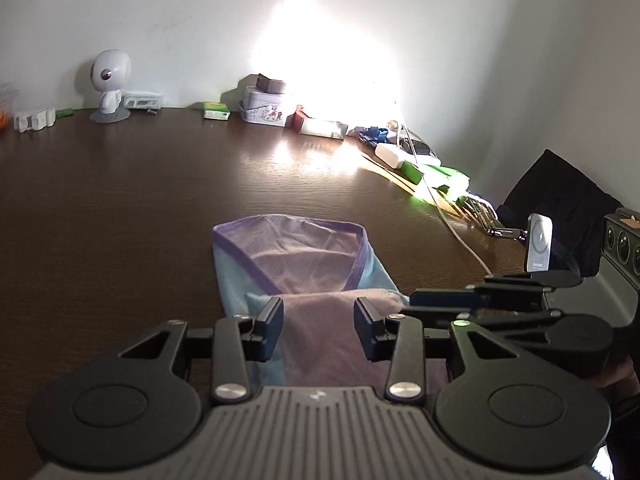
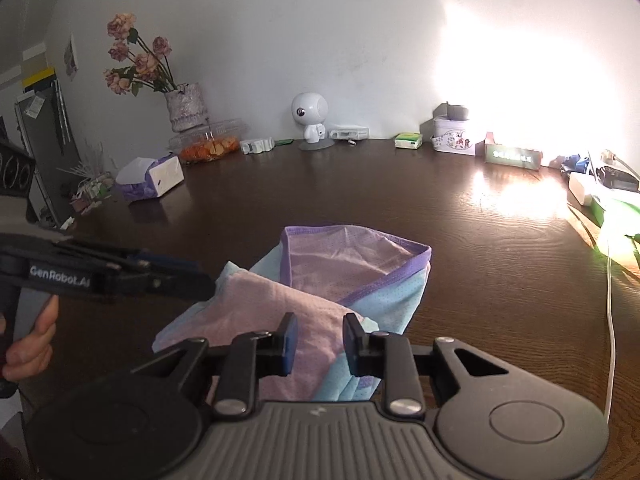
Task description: Fold clothes
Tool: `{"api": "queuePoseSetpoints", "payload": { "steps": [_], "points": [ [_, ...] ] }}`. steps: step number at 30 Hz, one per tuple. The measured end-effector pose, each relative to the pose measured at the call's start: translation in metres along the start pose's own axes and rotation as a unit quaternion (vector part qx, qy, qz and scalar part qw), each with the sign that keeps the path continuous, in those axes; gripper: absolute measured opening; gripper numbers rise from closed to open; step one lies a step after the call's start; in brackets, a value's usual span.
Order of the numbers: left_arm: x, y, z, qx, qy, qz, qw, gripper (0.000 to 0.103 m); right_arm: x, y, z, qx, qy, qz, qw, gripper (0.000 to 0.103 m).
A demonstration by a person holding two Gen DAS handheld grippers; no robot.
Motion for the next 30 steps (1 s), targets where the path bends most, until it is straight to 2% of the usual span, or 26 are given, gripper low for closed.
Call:
{"api": "queuePoseSetpoints", "payload": {
  "steps": [2, 4, 6, 7, 8, 9, 10, 11, 16, 17, 19, 20, 21, 22, 24, 25, 28, 30],
  "points": [
    [0.001, 0.001, -0.020, 0.022, -0.005, 0.000, 0.9998, 0.021, -0.002, 0.004, -0.012, 0.014, 0.014, -0.001, 1.000, 0.022],
    [0.007, 0.008, -0.033, 0.036, -0.012, 0.012, 0.9992, 0.019, -0.004, 0.005, -0.016, 0.009, 0.020, -0.008, 1.000, 0.022],
    [0.013, 0.013, -0.030, 0.037, -0.011, 0.031, 0.9988, 0.021, -0.006, 0.003, -0.008, -0.007, 0.034, -0.009, 0.999, 0.023],
    [0.014, 0.014, -0.024, 0.035, -0.012, 0.039, 0.9985, 0.023, -0.007, 0.002, -0.001, -0.017, 0.039, -0.009, 0.999, 0.024],
    [0.014, 0.017, -0.016, 0.031, -0.012, 0.043, 0.9985, 0.033, -0.008, 0.002, 0.007, -0.022, 0.036, -0.009, 0.999, 0.025],
    [0.013, 0.020, -0.005, 0.026, -0.011, 0.040, 0.9988, 0.048, -0.008, 0.003, 0.016, -0.023, 0.027, -0.006, 0.999, 0.025],
    [0.012, 0.025, 0.005, 0.020, -0.013, 0.032, 0.9992, 0.052, -0.008, 0.005, 0.024, -0.022, 0.016, -0.003, 1.000, 0.025],
    [0.010, 0.030, 0.014, 0.018, -0.017, 0.023, 0.9994, 0.055, -0.007, 0.010, 0.030, -0.016, 0.007, 0.001, 1.000, 0.027],
    [-0.001, 0.055, 0.028, 0.042, -0.027, 0.005, 0.9987, 0.055, -0.002, 0.033, 0.036, 0.024, -0.009, 0.028, 0.999, 0.033],
    [-0.005, 0.058, 0.028, 0.045, -0.029, -0.001, 0.9986, 0.054, -0.002, 0.036, 0.033, 0.029, -0.007, 0.029, 0.999, 0.033],
    [-0.011, 0.062, 0.024, 0.050, -0.032, -0.013, 0.9982, 0.040, -0.003, 0.039, 0.026, 0.036, -0.005, 0.025, 0.999, 0.031],
    [-0.013, 0.062, 0.022, 0.049, -0.037, -0.015, 0.9980, 0.028, -0.003, 0.040, 0.024, 0.036, -0.007, 0.024, 0.999, 0.022],
    [-0.013, 0.063, 0.022, 0.049, -0.044, -0.018, 0.9977, 0.014, -0.002, 0.041, 0.023, 0.036, -0.009, 0.022, 0.999, 0.017],
    [-0.014, 0.063, 0.022, 0.052, -0.050, -0.020, 0.9972, 0.010, -0.002, 0.041, 0.023, 0.037, -0.011, 0.022, 0.999, 0.015],
    [-0.014, 0.066, 0.026, 0.054, -0.044, -0.019, 0.9974, 0.006, -0.002, 0.043, 0.028, 0.042, -0.013, 0.026, 0.999, 0.005],
    [-0.014, 0.068, 0.029, 0.055, -0.038, -0.019, 0.9976, 0.006, -0.001, 0.043, 0.031, 0.045, -0.015, 0.028, 0.999, 0.004],
    [-0.016, 0.076, 0.038, 0.052, -0.035, -0.019, 0.9978, 0.006, -0.001, 0.045, 0.041, 0.049, -0.022, 0.029, 0.998, 0.004],
    [-0.017, 0.081, 0.045, 0.046, -0.022, -0.016, 0.9986, 0.012, 0.001, 0.048, 0.051, 0.046, -0.025, 0.037, 0.998, 0.010]
  ]
}}
Point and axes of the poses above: each gripper's, at about its wrist camera, not at the fingertips, and z roughly against the way its jaws point, x to its left, y to its underside, the point moved 3 cm from there along -z, roughly the way its jaws point, and after that the axes turned 14 degrees about -z, right-handed, at the moved point
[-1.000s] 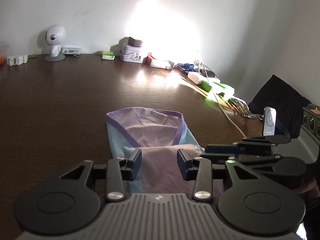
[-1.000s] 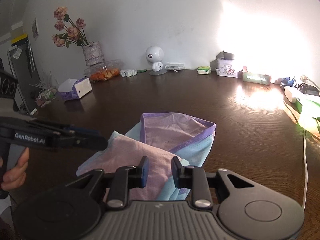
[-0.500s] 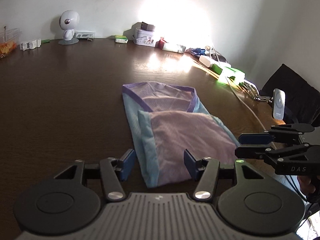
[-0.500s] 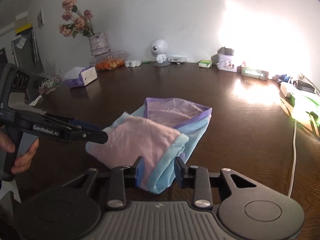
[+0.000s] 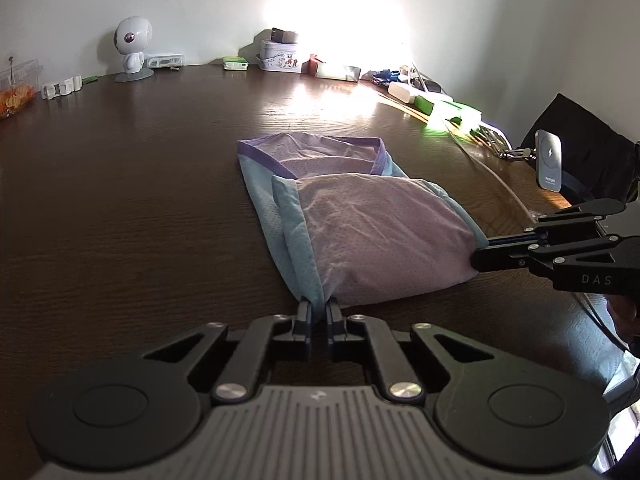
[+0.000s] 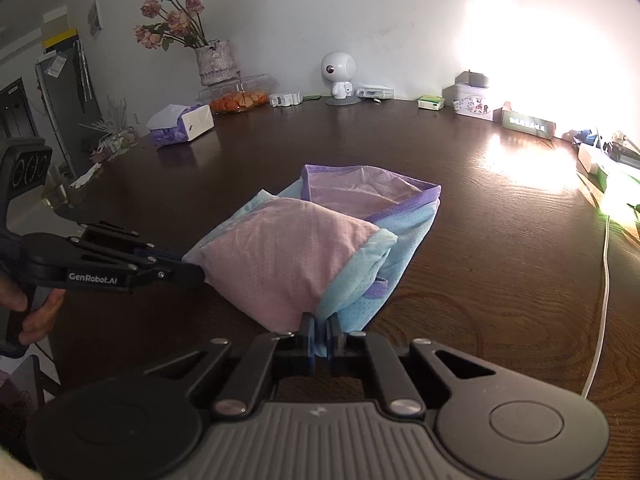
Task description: Fold clothes
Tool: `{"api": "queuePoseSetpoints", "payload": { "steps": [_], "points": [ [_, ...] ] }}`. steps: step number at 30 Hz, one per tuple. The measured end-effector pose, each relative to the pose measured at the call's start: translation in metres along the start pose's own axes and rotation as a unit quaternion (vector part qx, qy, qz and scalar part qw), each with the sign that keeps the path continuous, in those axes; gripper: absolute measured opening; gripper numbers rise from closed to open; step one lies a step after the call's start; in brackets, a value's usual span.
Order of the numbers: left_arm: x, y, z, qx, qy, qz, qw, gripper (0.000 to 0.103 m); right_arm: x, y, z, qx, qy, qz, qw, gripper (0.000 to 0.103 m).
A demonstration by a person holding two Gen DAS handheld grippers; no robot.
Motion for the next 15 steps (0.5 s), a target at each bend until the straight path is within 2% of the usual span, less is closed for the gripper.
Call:
{"api": "queuePoseSetpoints", "payload": {
  "steps": [1, 3, 4, 7, 8, 9, 10, 11, 15],
  "points": [
    [-0.001, 0.002, 0.002, 0.000, 0.008, -0.002, 1.0000, 0.014, 0.001, 0.002, 0.004, -0.003, 0.000, 0.006, 1.000, 0.015],
    [-0.002, 0.002, 0.004, -0.005, 0.013, -0.006, 0.9999, 0.029, 0.002, 0.005, 0.009, -0.005, -0.007, 0.011, 1.000, 0.049],
    [-0.003, 0.001, 0.004, -0.006, 0.013, -0.010, 0.9999, 0.032, 0.002, 0.006, 0.008, -0.006, -0.009, 0.013, 1.000, 0.051],
    [-0.006, -0.002, -0.003, -0.005, 0.008, -0.024, 0.9997, 0.033, 0.001, 0.007, -0.003, -0.009, -0.002, 0.014, 1.000, 0.046],
    [-0.007, -0.003, -0.005, -0.005, 0.009, -0.033, 0.9994, 0.028, -0.002, 0.006, -0.008, -0.011, 0.001, 0.009, 1.000, 0.032],
    [-0.009, -0.003, -0.007, -0.006, 0.010, -0.041, 0.9991, 0.014, -0.004, 0.005, -0.011, -0.010, -0.002, 0.003, 1.000, 0.015],
    [-0.009, -0.003, -0.007, -0.005, 0.010, -0.047, 0.9989, 0.008, -0.006, 0.004, -0.012, -0.009, -0.007, 0.000, 1.000, 0.014],
    [-0.009, -0.003, -0.007, -0.002, 0.010, -0.049, 0.9988, 0.005, -0.007, 0.002, -0.013, -0.009, -0.013, -0.003, 1.000, 0.008],
    [-0.006, 0.005, 0.001, 0.002, 0.027, -0.051, 0.9983, 0.003, -0.006, 0.002, -0.001, 0.003, -0.051, 0.014, 0.999, 0.004]
  ]
}}
Point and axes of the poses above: each gripper's, at about its wrist camera, not at the fingertips, and z roughly against the way its jaws point, x to its left, y to its underside, the point moved 3 cm from there along -z, roughly the way its jaws point, and after that the axes turned 14 degrees about -z, right-handed, at the moved point
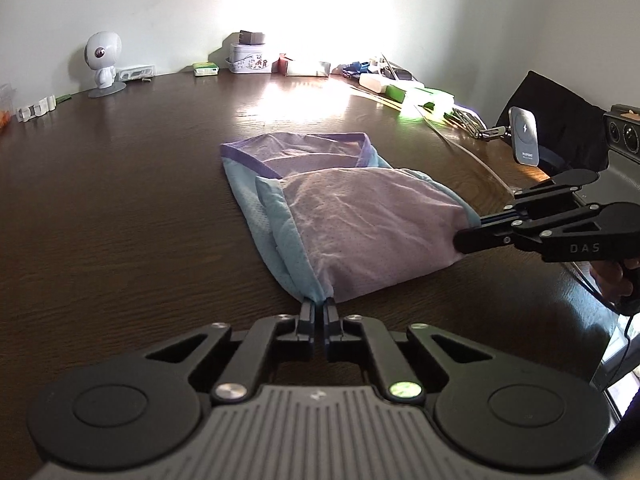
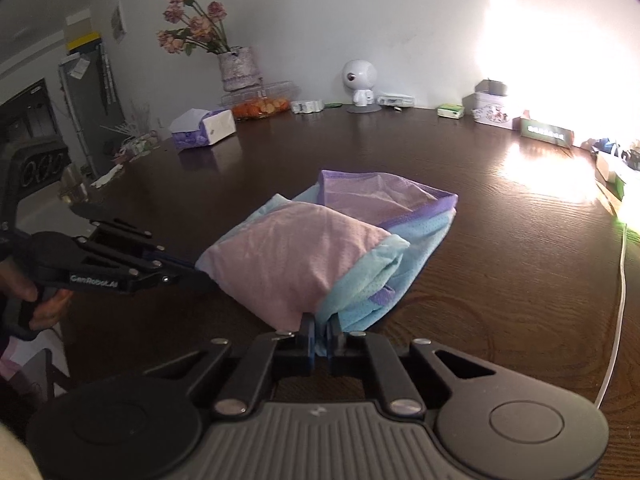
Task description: Fold clothes
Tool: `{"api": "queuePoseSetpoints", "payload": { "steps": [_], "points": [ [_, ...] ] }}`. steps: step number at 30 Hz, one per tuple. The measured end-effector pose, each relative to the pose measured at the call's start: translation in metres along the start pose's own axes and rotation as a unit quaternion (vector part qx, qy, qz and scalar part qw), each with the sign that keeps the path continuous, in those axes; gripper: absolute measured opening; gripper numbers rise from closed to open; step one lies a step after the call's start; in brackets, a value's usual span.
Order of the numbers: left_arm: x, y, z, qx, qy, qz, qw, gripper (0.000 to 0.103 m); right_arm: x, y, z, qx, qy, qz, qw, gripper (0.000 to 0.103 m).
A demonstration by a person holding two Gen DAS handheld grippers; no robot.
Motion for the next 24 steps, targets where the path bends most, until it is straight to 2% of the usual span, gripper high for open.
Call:
{"api": "queuePoseSetpoints", "payload": {
  "steps": [4, 5, 7, 8, 9, 11, 14, 16, 19, 20, 21, 24],
  "points": [
    [0.003, 0.007, 0.010, 0.009, 0.037, 0.022, 0.9990, 0.006, 0.000, 0.004, 0.008, 0.019, -0.001, 0.008, 1.000, 0.005],
    [0.007, 0.007, 0.013, 0.013, 0.041, 0.031, 0.9986, 0.012, 0.002, 0.004, 0.011, 0.019, 0.000, 0.016, 1.000, 0.010],
    [0.022, 0.000, 0.022, -0.007, 0.030, 0.045, 0.9985, 0.032, 0.001, -0.006, 0.021, 0.000, -0.005, 0.018, 1.000, 0.015],
    [0.030, -0.007, 0.025, -0.021, 0.020, 0.049, 0.9984, 0.049, 0.000, -0.012, 0.026, -0.010, -0.009, 0.016, 1.000, 0.028],
    [0.039, -0.015, 0.027, -0.036, 0.009, 0.049, 0.9981, 0.058, -0.003, -0.019, 0.030, -0.022, -0.009, 0.013, 1.000, 0.041],
    [0.055, -0.037, 0.016, -0.066, -0.001, 0.044, 0.9969, 0.060, -0.015, -0.043, 0.021, -0.033, 0.019, -0.008, 0.999, 0.044],
    [0.082, -0.070, -0.026, -0.043, -0.025, 0.079, 0.9956, 0.059, -0.036, -0.080, -0.012, -0.032, 0.070, -0.058, 0.995, 0.044],
    [0.094, -0.084, -0.054, -0.023, -0.031, 0.073, 0.9966, 0.059, -0.048, -0.103, -0.039, -0.025, 0.082, -0.087, 0.993, 0.040],
    [0.101, -0.097, -0.088, 0.008, -0.035, 0.057, 0.9978, 0.045, -0.059, -0.121, -0.077, 0.000, 0.098, -0.106, 0.989, 0.031],
    [0.102, -0.098, -0.094, 0.012, -0.037, 0.058, 0.9975, 0.032, -0.062, -0.122, -0.086, 0.008, 0.110, -0.105, 0.988, 0.023],
    [0.103, -0.098, -0.097, 0.012, -0.039, 0.061, 0.9973, 0.022, -0.063, -0.122, -0.093, 0.014, 0.122, -0.103, 0.987, 0.011],
    [0.104, -0.095, -0.103, 0.001, -0.037, 0.072, 0.9967, 0.008, -0.064, -0.114, -0.102, 0.023, 0.149, -0.095, 0.984, 0.002]
  ]
}}
Point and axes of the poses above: each gripper's, at about its wrist camera, not at the fingertips, and z roughly against the way its jaws point, x to its left, y to its underside, the point moved 3 cm from there along -z, roughly the way its jaws point, and after that the axes turned 14 degrees about -z, right-handed, at the moved point
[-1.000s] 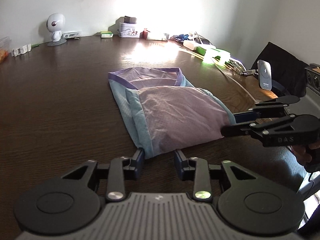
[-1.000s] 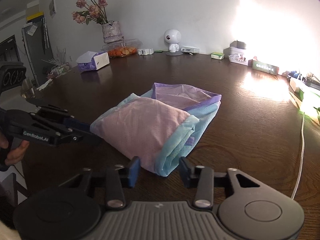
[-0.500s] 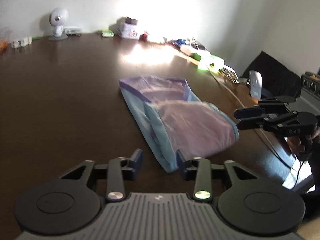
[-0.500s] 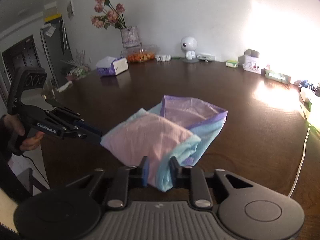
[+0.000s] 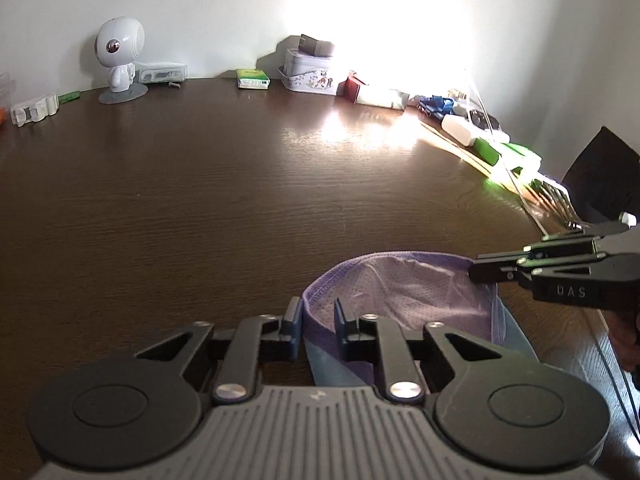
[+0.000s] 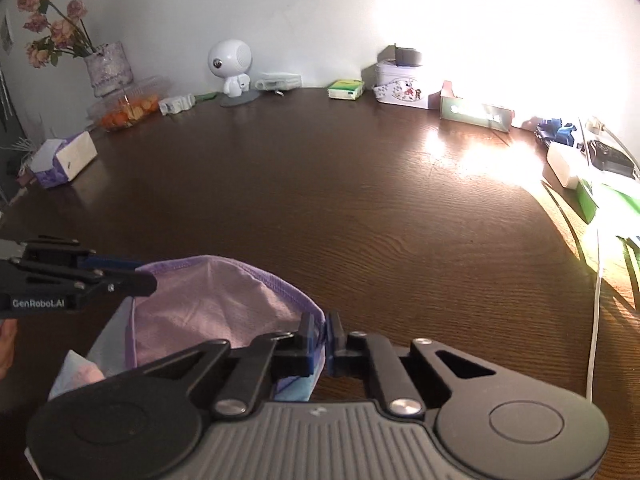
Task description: Fold clothes
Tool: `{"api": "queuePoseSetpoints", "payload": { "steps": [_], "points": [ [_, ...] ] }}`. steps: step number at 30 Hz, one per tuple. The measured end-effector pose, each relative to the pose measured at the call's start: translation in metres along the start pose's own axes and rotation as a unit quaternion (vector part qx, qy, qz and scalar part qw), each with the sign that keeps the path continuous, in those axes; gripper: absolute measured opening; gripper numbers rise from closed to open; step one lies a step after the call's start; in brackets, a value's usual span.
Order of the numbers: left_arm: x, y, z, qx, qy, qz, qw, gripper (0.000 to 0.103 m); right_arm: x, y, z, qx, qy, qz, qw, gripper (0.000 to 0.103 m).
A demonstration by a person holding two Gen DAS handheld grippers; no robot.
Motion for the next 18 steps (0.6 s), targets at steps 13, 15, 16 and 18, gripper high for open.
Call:
{"api": "queuePoseSetpoints", "payload": {
  "steps": [13, 15, 16, 18],
  "points": [
    [-0.035, 0.013, 0.077, -0.069, -0.014, -0.019, 0.9973, 0.003, -0.002, 0.024, 0.080, -0.066, -0.056, 0.017, 0.996, 0.002],
    [-0.046, 0.026, 0.090, -0.068, -0.023, -0.030, 0.9970, 0.003, -0.001, 0.037, 0.094, -0.069, -0.059, 0.029, 0.995, 0.002],
    [-0.051, 0.033, 0.097, -0.067, -0.028, -0.035, 0.9968, 0.003, -0.001, 0.045, 0.101, -0.069, -0.061, 0.033, 0.995, 0.002],
    [-0.060, 0.050, 0.106, -0.059, -0.036, -0.034, 0.9970, 0.003, -0.002, 0.063, 0.112, -0.067, -0.066, 0.037, 0.995, 0.002]
  ]
}}
Point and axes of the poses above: each gripper's, at about its wrist camera, not at the fingertips, and z roughly against the way its jaws point, x to its left, y to its underside, the point moved 3 cm from there along -z, roughly the way its jaws point, and after that the axes turned 14 degrees about -z, right-handed, at the moved point
